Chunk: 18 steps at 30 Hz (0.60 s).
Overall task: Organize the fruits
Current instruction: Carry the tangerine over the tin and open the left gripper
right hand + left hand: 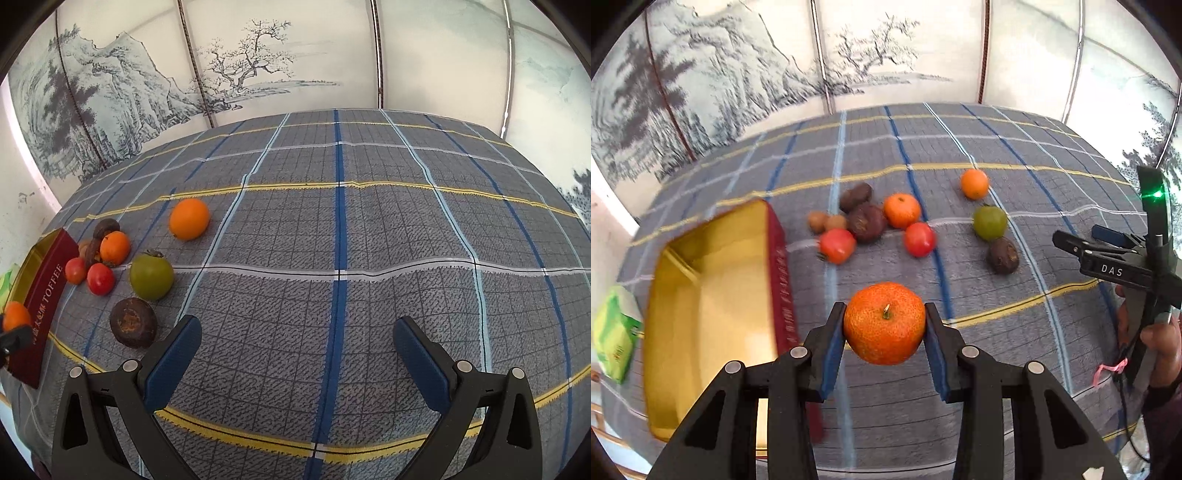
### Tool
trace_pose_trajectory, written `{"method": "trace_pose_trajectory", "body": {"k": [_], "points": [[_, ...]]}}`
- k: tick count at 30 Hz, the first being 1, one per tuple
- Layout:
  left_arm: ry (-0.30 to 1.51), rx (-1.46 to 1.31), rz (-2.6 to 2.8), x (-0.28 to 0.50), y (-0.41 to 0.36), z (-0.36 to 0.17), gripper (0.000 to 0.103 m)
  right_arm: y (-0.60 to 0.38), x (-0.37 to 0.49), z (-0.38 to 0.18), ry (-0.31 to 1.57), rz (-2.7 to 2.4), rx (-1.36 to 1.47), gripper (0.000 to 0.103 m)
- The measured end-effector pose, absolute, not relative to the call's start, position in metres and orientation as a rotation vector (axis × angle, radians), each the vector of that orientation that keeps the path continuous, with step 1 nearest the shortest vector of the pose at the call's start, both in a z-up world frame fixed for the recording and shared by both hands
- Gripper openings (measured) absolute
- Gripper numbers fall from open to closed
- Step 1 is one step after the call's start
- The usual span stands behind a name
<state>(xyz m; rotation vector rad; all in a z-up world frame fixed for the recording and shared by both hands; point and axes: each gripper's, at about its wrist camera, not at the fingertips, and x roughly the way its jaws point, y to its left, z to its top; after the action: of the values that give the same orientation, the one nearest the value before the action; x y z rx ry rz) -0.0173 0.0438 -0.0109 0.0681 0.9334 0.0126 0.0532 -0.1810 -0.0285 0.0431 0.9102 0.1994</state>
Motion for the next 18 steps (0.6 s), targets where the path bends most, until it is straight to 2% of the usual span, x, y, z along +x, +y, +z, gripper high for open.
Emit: {"method": "trace_pose_trajectory", "body": {"k": [8, 18], "points": [[0.899, 0.119, 0.077, -0.021, 0.086, 0.003, 0.036, -0.173, 0.056, -0.035, 0.94, 0.164, -0.014, 0.103], [0.921, 0.172, 0.18, 0.0, 0.147, -0.006, 0.037, -0.161, 0.06, -0.043, 0.956, 0.126, -0.106, 0.103]]}}
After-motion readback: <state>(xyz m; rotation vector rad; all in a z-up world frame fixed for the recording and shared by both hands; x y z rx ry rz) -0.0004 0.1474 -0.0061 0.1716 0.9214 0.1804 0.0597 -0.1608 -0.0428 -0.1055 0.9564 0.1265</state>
